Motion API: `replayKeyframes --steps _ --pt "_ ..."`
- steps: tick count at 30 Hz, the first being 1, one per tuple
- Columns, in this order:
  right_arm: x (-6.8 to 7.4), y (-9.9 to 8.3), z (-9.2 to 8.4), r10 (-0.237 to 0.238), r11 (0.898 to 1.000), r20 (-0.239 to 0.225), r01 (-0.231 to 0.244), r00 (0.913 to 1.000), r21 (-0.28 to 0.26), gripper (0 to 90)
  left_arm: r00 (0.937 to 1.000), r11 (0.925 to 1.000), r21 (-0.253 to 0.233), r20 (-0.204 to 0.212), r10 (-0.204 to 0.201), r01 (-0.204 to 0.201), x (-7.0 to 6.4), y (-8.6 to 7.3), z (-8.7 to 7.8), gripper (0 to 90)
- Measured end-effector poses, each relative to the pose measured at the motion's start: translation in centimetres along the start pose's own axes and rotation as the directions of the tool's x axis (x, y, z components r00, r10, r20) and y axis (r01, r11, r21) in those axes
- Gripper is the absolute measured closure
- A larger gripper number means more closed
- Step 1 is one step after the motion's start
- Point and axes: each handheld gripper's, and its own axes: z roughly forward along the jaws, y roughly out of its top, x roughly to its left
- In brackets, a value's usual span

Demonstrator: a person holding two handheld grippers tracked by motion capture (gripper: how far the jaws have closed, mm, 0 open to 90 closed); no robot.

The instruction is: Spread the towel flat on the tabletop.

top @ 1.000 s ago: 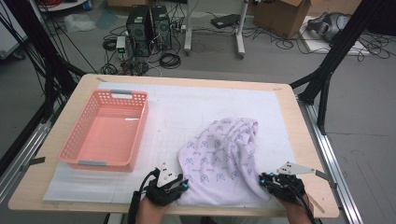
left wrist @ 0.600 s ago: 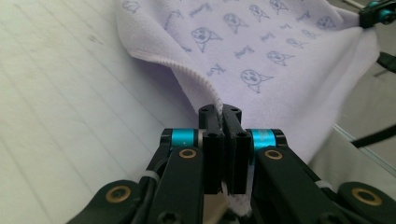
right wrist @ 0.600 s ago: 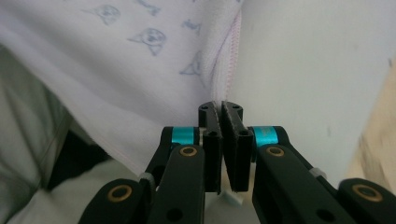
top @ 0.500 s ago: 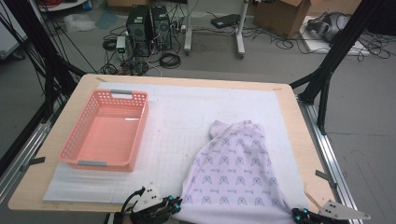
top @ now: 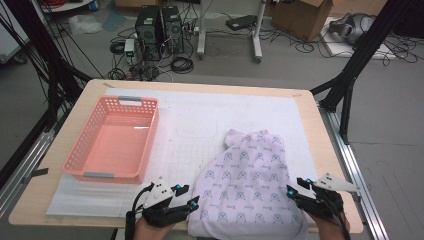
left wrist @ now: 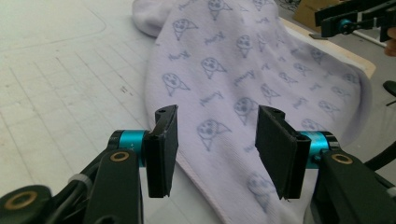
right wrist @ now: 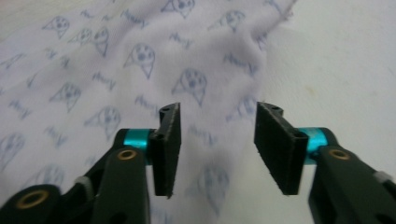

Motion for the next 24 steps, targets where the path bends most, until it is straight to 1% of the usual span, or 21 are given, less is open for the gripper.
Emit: replayKeyframes --steps 2,3,4,6,8,9,10,11,12,13,16,17,18,19,20,21,23,24 --pt "0.1 1.0 1.2 -0.015 1.000 0.000 0.015 0.9999 0.006 48.0 0.9999 0.9999 0.001 -0.003 0.014 -0.014 0.5 0.3 0.4 47.7" --pt "0.1 2.0 2.1 -0.016 1.000 -0.004 0.016 0.9999 0.006 47.1 0.9998 0.9998 0.004 -0.004 0.018 -0.018 0.8 0.5 0.6 46.9" --pt "0.1 2.0 2.1 -0.016 1.000 -0.004 0.016 0.9999 0.006 47.1 0.9997 0.9997 0.005 -0.004 0.025 -0.025 1.0 0.6 0.8 46.9" --pt "-0.1 3.0 2.9 -0.013 1.000 -0.002 0.013 0.9999 0.005 46.4 0.9996 0.9996 0.010 -0.002 0.027 -0.027 1.6 0.9 1.2 45.9" --pt "-0.4 4.0 3.5 -0.012 1.000 -0.001 0.012 0.9999 0.003 46.4 0.9993 0.9991 0.019 -0.002 0.037 -0.037 2.2 1.2 1.7 45.3" --pt "-0.7 5.3 4.3 -0.010 1.000 0.000 0.010 0.9999 0.002 46.4 0.9993 0.9990 0.023 -0.001 0.038 -0.038 2.5 1.3 2.0 45.2" --pt "-0.9 6.1 4.7 -0.012 1.000 0.002 0.012 0.9999 -0.001 46.2 0.9994 0.9991 0.023 0.002 0.035 -0.035 2.7 1.4 2.2 45.2" --pt "-0.9 6.1 4.7 -0.012 1.000 0.002 0.012 0.9999 -0.001 46.2 0.9994 0.9990 0.025 0.004 0.035 -0.035 2.9 1.5 2.4 45.2" --pt "-1.0 6.8 5.0 -0.014 1.000 0.008 0.014 0.9999 -0.005 45.6 0.9993 0.9989 0.030 0.009 0.036 -0.036 3.2 1.7 2.6 45.2" --pt "-1.2 8.0 5.7 -0.019 1.000 0.013 0.019 0.9997 -0.007 45.5 0.9992 0.9988 0.030 0.012 0.038 -0.038 3.5 1.9 2.8 45.2" --pt "-1.2 11.0 7.8 -0.068 0.998 0.016 0.068 0.9975 0.009 45.3 0.9993 0.9988 0.033 0.016 0.035 -0.035 4.2 2.3 3.3 45.2" --pt "-1.0 12.8 9.4 -0.107 0.994 0.022 0.106 0.9940 0.039 45.0 0.9993 0.9989 0.031 0.019 0.033 -0.034 4.4 2.4 3.5 45.2" --pt "-1.0 12.8 9.4 -0.107 0.994 0.022 0.106 0.9940 0.039 45.0 0.9992 0.9989 0.031 0.021 0.033 -0.034 4.7 2.5 3.7 45.2" --pt "-1.0 13.5 10.1 -0.128 0.991 0.027 0.127 0.9914 0.048 44.8 0.9991 0.9988 0.033 0.024 0.035 -0.036 4.9 2.6 3.9 45.2" --pt "-1.1 14.3 10.8 -0.140 0.988 0.017 0.139 0.9900 0.060 44.7 0.9990 0.9987 0.035 0.028 0.034 -0.035 5.0 2.7 4.1 45.3" --pt "-1.3 15.3 12.3 -0.147 0.984 -0.011 0.147 0.9891 0.098 42.7 0.9990 0.9987 0.038 0.029 0.033 -0.034 5.2 2.8 4.2 45.2" --pt "-1.8 15.5 14.0 -0.135 0.975 -0.069 0.144 0.9885 0.167 39.7 0.9989 0.9985 0.043 0.034 0.033 -0.034 5.6 2.9 4.5 45.3" --pt "-1.8 15.5 14.0 -0.135 0.975 -0.069 0.144 0.9885 0.167 39.7 0.9989 0.9984 0.046 0.035 0.032 -0.034 5.7 2.9 4.6 45.3"
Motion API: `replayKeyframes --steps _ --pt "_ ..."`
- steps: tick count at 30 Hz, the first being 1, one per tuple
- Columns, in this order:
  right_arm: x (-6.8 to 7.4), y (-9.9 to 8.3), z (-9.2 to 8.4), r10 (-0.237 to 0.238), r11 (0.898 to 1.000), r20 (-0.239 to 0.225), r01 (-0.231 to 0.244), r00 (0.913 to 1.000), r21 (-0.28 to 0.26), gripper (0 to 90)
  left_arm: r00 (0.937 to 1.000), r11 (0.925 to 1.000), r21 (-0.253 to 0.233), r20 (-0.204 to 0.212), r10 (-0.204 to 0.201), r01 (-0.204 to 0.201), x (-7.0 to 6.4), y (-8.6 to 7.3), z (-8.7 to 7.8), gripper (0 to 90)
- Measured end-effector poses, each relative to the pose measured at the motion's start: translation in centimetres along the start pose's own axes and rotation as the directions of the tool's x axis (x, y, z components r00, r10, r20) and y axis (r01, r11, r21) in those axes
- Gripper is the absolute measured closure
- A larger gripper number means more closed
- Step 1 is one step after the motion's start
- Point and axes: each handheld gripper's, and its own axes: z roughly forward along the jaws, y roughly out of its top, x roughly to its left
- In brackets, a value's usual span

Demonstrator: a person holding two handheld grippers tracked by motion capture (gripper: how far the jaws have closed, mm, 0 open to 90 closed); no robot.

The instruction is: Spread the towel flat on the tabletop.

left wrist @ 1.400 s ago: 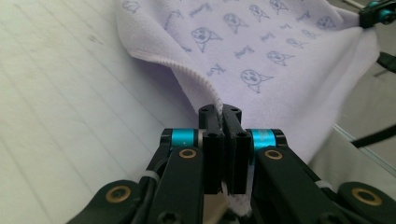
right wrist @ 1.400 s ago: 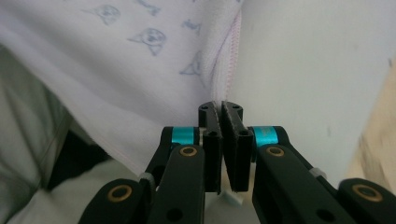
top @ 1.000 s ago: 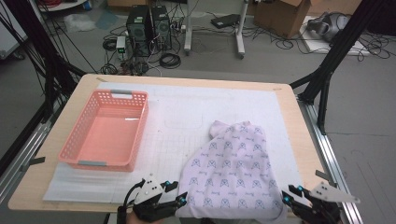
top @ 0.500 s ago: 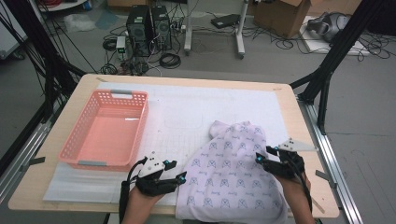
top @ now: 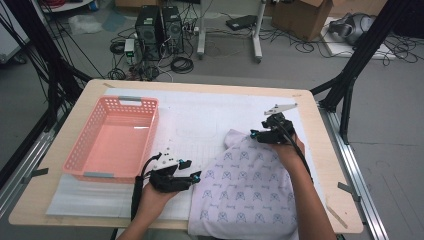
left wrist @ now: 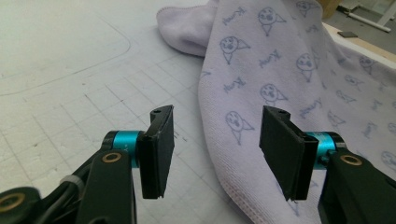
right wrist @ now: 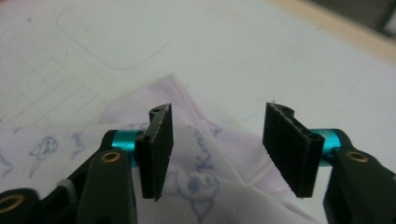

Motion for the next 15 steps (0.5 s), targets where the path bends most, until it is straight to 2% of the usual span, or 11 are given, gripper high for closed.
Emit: replayKeyframes --steps 1,2,3,5,6,7,9,10,11,13,15 --pt "-0.2 -0.1 0.7 0.016 0.999 -0.040 -0.015 0.9991 0.032 40.5 1.0000 1.0000 0.000 0.002 -0.001 0.001 0.1 0.0 0.1 45.2" --pt "-0.4 -0.2 1.2 0.026 0.998 -0.082 -0.021 0.9963 0.053 46.0 1.0000 1.0000 0.002 0.001 -0.003 0.003 0.2 0.0 0.1 45.2" --pt "-0.4 -0.4 1.3 0.022 0.998 -0.122 -0.013 0.9923 0.067 61.8 1.0000 1.0000 0.003 0.003 -0.003 0.002 0.3 0.0 0.1 45.2" --pt "0.0 -1.0 0.9 -0.013 0.998 -0.171 0.023 0.9852 0.061 79.5 1.0000 1.0000 0.005 0.002 -0.008 0.008 0.4 -0.1 0.2 45.2" --pt "0.3 -1.4 0.4 -0.024 0.998 -0.182 0.033 0.9830 0.048 81.4 1.0000 0.9999 0.008 0.000 -0.008 0.008 0.4 -0.2 0.1 45.2" --pt "1.0 -2.2 -1.0 -0.049 0.998 -0.195 0.053 0.9796 0.016 81.9 1.0000 0.9999 0.008 -0.002 -0.009 0.009 0.4 -0.2 0.1 45.2" --pt "1.8 -3.3 -2.7 -0.088 0.996 -0.207 0.082 0.9743 -0.038 81.9 1.0000 0.9999 0.008 -0.003 -0.008 0.008 0.3 -0.3 0.1 45.2" --pt "1.8 -3.3 -2.7 -0.088 0.996 -0.207 0.082 0.9743 -0.038 81.9 1.0000 1.0000 0.005 -0.004 -0.007 0.007 0.3 -0.3 0.0 45.2" --pt "2.3 -4.0 -3.7 -0.097 0.995 -0.217 0.086 0.9713 -0.059 82.0 1.0000 1.0000 0.004 -0.005 -0.006 0.006 0.3 -0.3 0.0 45.2" --pt "3.2 -5.4 -5.2 -0.133 0.989 -0.237 0.116 0.9623 -0.087 82.1 0.9999 0.9999 0.003 -0.008 -0.011 0.011 0.3 -0.3 0.0 45.2" --pt "4.1 -6.9 -6.3 -0.170 0.984 -0.254 0.151 0.9521 -0.093 82.2 0.9999 0.9999 0.003 -0.008 -0.010 0.010 0.3 -0.3 0.0 45.2"
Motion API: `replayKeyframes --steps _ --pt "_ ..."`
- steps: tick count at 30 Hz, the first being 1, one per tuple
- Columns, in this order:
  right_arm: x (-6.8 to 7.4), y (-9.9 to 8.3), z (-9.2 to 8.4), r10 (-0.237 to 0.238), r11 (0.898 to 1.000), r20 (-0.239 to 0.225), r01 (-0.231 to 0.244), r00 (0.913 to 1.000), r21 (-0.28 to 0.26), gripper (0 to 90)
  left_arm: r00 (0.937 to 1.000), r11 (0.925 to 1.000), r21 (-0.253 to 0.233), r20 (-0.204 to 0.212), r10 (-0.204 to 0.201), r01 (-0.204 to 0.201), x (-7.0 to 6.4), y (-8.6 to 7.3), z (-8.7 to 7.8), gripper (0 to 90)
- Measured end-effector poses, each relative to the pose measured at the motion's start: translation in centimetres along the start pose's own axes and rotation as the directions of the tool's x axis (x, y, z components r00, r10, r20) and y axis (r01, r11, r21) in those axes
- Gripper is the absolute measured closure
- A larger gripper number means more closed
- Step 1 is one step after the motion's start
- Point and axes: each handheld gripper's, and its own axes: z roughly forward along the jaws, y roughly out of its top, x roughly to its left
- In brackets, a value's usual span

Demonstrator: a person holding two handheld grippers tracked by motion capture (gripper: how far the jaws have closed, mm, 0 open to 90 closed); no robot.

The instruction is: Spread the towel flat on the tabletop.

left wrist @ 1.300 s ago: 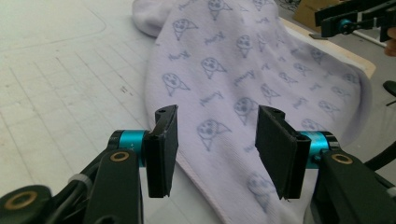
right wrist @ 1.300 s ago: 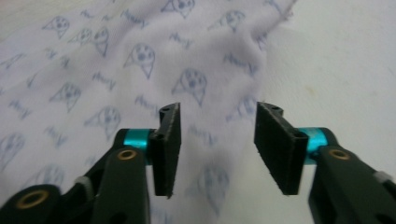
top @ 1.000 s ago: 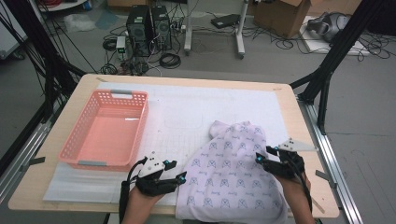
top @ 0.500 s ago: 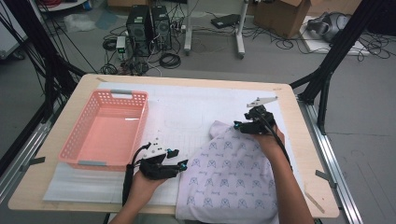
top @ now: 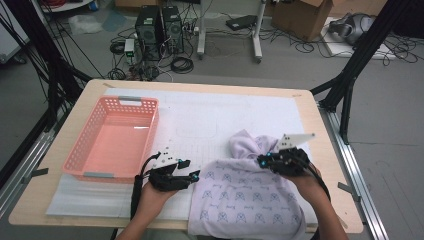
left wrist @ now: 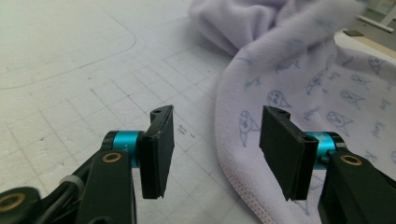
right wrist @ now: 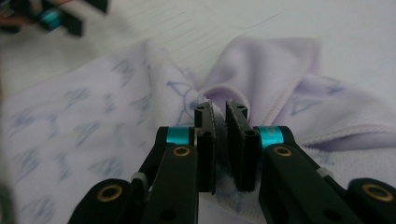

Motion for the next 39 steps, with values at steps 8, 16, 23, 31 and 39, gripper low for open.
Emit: replayKeyframes --steps 8,16,23,31,39 --pt "2.7 -4.6 1.0 -0.033 0.997 0.030 0.031 0.9990 0.076 80.8 0.9997 1.0000 -0.002 0.022 -0.005 0.006 -0.3 0.2 0.4 47.1" --pt "1.9 -4.9 -3.8 0.069 0.977 0.208 -0.023 0.9758 -0.214 65.8 0.9973 0.9987 -0.019 0.056 0.048 -0.047 -0.6 2.0 1.7 66.7" --pt "0.8 -6.1 -5.1 0.183 0.963 0.334 -0.100 0.9246 -0.251 62.9 0.9918 0.9970 -0.020 0.102 0.077 -0.075 -1.7 4.9 4.6 70.1" --pt "-0.1 -6.9 -4.9 0.218 0.962 0.357 -0.138 0.9086 -0.236 62.6 0.9739 0.9908 0.064 0.201 0.105 -0.119 -4.1 7.2 10.1 50.3" --pt "-0.2 -7.0 -4.8 0.229 0.960 0.352 -0.151 0.9076 -0.236 62.9 0.9627 0.9590 0.178 0.198 0.185 -0.221 -6.4 7.8 14.5 80.9"
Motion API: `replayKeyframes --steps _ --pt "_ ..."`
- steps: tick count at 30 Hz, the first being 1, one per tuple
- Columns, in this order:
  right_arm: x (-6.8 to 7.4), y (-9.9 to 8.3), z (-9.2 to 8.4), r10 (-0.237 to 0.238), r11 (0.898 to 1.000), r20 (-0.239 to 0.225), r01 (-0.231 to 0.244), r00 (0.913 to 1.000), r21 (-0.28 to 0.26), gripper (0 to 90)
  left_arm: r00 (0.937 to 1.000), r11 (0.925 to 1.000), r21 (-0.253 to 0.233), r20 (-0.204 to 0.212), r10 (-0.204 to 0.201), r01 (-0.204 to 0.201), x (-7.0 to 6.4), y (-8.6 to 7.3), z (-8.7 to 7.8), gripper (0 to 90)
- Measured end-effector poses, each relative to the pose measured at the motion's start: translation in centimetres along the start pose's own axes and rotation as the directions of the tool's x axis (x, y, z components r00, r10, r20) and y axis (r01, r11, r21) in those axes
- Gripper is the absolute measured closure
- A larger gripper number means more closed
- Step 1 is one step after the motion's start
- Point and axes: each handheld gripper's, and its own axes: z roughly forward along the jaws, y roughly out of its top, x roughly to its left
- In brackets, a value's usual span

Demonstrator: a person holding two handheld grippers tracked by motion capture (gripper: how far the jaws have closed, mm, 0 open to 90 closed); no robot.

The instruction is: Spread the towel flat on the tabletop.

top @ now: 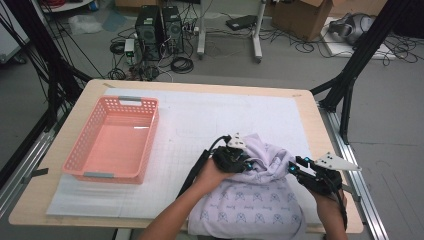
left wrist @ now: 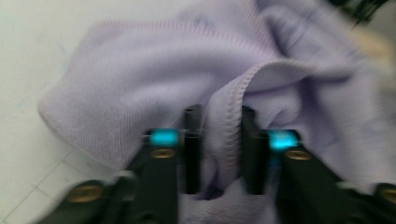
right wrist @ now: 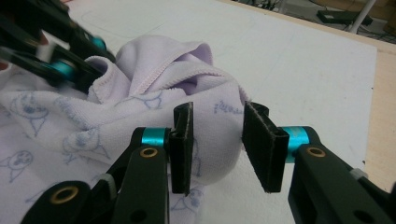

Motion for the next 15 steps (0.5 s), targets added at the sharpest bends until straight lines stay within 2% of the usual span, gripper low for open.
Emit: replayKeyframes --steps 3,5,7,9,13,14,15 --pt "0.1 0.0 0.0 0.003 1.000 -0.005 -0.003 1.0000 -0.001 62.8 0.9982 0.9968 -0.071 -0.046 -0.039 0.036 0.9 0.2 -1.1 84.7" --pt "0.1 -0.1 0.0 0.013 1.000 -0.007 -0.013 0.9999 -0.001 61.6 0.9909 0.9893 -0.126 -0.102 -0.088 0.075 2.2 0.3 -2.5 84.8" --pt "0.3 -0.2 0.4 0.032 0.999 -0.020 -0.032 0.9993 0.009 56.2 0.9787 0.9816 -0.158 -0.157 -0.132 0.107 3.6 0.4 -3.9 84.9" --pt "0.4 -0.3 0.6 0.027 0.999 -0.025 -0.027 0.9993 0.017 55.8 0.9655 0.9702 -0.200 -0.192 -0.176 0.137 4.8 0.5 -5.1 84.8" --pt "1.0 -0.2 1.0 0.017 0.999 -0.049 -0.016 0.9986 0.034 56.9 0.9456 0.9649 -0.217 -0.255 -0.202 0.147 7.0 0.8 -6.5 84.8" --pt "1.0 -0.2 1.1 0.012 0.999 -0.052 -0.010 0.9986 0.033 57.2 0.9390 0.9644 -0.217 -0.273 -0.209 0.151 7.7 0.9 -6.8 84.9" --pt "1.1 -0.2 1.1 0.014 0.999 -0.056 -0.012 0.9983 0.036 57.7 0.9305 0.9603 -0.227 -0.289 -0.226 0.163 8.3 1.0 -7.0 84.8"
